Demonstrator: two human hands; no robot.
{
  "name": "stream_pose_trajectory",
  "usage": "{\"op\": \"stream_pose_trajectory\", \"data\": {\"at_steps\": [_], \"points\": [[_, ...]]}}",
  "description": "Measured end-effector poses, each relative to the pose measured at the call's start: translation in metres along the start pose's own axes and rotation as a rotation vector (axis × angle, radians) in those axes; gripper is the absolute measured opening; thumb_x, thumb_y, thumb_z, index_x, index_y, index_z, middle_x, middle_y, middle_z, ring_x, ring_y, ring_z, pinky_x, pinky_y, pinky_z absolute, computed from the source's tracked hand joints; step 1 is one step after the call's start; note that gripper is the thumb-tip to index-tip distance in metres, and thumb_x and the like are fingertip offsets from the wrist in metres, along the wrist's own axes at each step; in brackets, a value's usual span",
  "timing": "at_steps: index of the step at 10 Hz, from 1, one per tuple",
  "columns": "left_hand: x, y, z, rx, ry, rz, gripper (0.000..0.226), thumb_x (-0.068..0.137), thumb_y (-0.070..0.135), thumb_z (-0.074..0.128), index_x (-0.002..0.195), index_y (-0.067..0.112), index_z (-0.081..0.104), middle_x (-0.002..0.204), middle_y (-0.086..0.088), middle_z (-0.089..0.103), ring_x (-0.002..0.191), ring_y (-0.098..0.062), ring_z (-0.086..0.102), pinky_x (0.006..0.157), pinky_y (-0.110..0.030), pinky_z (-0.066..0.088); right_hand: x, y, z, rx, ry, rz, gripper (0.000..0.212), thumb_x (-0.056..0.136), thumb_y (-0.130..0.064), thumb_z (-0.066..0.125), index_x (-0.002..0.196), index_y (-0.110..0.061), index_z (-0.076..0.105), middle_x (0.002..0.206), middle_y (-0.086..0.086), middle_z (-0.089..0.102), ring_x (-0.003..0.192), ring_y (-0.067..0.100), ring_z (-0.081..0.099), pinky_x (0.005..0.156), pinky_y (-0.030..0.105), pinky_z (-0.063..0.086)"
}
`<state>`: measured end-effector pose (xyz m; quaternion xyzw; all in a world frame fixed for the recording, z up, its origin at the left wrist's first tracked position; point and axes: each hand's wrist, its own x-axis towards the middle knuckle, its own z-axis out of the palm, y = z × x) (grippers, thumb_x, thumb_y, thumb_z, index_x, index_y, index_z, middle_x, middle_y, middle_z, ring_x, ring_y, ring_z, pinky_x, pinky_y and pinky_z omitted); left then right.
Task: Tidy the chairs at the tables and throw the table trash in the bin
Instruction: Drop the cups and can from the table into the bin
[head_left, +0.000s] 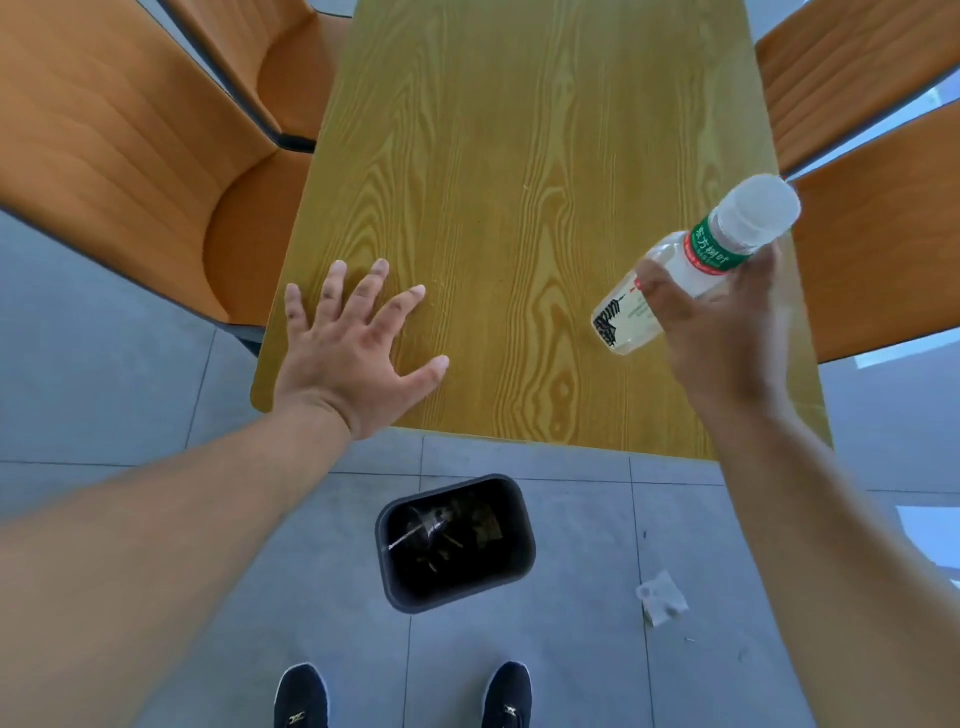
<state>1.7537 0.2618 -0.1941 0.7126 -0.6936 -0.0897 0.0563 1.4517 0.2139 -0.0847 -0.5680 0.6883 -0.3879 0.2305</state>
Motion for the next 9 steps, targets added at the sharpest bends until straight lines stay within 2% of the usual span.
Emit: {"op": "stream_pose_trajectory", "data": {"at_steps": [1,2,3,4,5,6,7,8,9], "points": [[0.000,-0.001,0.002,-0.003,0.011,-0.002,0.084,0.085,0.092,0.021,0.158,0.050,0.019,0.175,0.005,0.006,0.159,-0.027,-0.009,0.122,-0.066,-0.008,-0.032,-0.015,0.022,0.024,-0.102,-0.058,0.046,0.084,-0.046,0.080,0.121,-0.031,0.056,0.108,-0.015,0.068,0.099,0.006,0.066,0.087,0.038,0.056],[0.000,-0.002,0.003,-0.008,0.022,-0.006,0.083,0.085,0.092,0.023,0.157,0.051,0.020,0.174,0.007,0.008,0.159,-0.026,-0.007,0.122,-0.066,-0.008,-0.085,-0.028,0.036,0.024,-0.229,-0.133,0.051,0.078,-0.051,0.078,0.122,-0.034,0.058,0.111,-0.019,0.065,0.103,0.001,0.063,0.085,0.020,0.049],[0.000,-0.002,0.004,-0.011,0.027,-0.005,0.083,0.085,0.092,0.025,0.157,0.050,0.022,0.174,0.006,0.009,0.159,-0.028,-0.005,0.122,-0.067,-0.008,-0.141,-0.023,0.036,0.007,-0.379,-0.306,0.062,0.073,-0.051,0.082,0.127,-0.033,0.056,0.117,-0.021,0.058,0.110,0.002,0.058,0.090,0.012,0.040],[0.000,-0.003,0.005,-0.019,0.023,-0.002,0.083,0.085,0.091,0.025,0.157,0.049,0.023,0.174,0.005,0.009,0.159,-0.029,-0.005,0.122,-0.067,-0.008,-0.183,0.004,0.032,-0.116,-0.550,-0.494,0.072,0.072,-0.048,0.086,0.133,-0.032,0.052,0.125,-0.013,0.053,0.113,0.013,0.054,0.094,0.021,0.042],[0.000,-0.003,0.004,-0.014,0.012,-0.003,0.083,0.086,0.091,0.025,0.157,0.049,0.023,0.174,0.005,0.008,0.159,-0.029,-0.006,0.122,-0.068,-0.007,-0.207,0.039,0.038,-0.288,-0.607,-0.406,0.085,0.073,-0.055,0.077,0.146,-0.030,0.042,0.137,-0.007,0.049,0.123,0.019,0.047,0.102,0.033,0.043],[0.000,-0.002,0.001,-0.016,0.001,-0.005,0.083,0.085,0.091,0.024,0.157,0.049,0.022,0.174,0.005,0.008,0.159,-0.029,-0.007,0.122,-0.067,-0.008,-0.219,0.067,0.045,-0.493,-0.839,-0.127,0.113,0.070,-0.083,0.062,0.159,-0.041,0.006,0.165,-0.006,0.018,0.150,0.021,0.018,0.120,0.040,0.027],[-0.003,-0.002,0.001,-0.002,-0.012,0.001,0.084,0.085,0.092,0.023,0.158,0.049,0.021,0.175,0.005,0.007,0.159,-0.029,-0.008,0.122,-0.067,-0.008,-0.216,0.076,0.044,-0.490,-0.799,-0.138,0.096,0.082,-0.081,0.050,0.160,-0.035,0.018,0.167,-0.004,0.022,0.153,0.021,0.017,0.121,0.042,0.027],[-0.002,0.000,-0.003,0.002,-0.022,-0.001,0.085,0.086,0.091,0.021,0.158,0.048,0.021,0.175,0.004,0.007,0.159,-0.029,-0.008,0.122,-0.067,-0.008,-0.189,0.054,0.035,-0.326,-0.493,-0.328,0.065,0.095,-0.054,0.060,0.147,-0.017,0.048,0.151,0.003,0.050,0.142,0.026,0.042,0.116,0.036,0.035],[-0.004,0.002,-0.006,0.012,-0.018,0.003,0.084,0.086,0.091,0.021,0.159,0.048,0.020,0.175,0.004,0.006,0.159,-0.029,-0.008,0.122,-0.067,-0.006,-0.123,0.029,0.026,-0.267,-0.223,-0.521,0.054,0.098,-0.040,0.063,0.141,-0.007,0.055,0.142,0.010,0.057,0.134,0.031,0.050,0.116,0.030,0.032]]}}
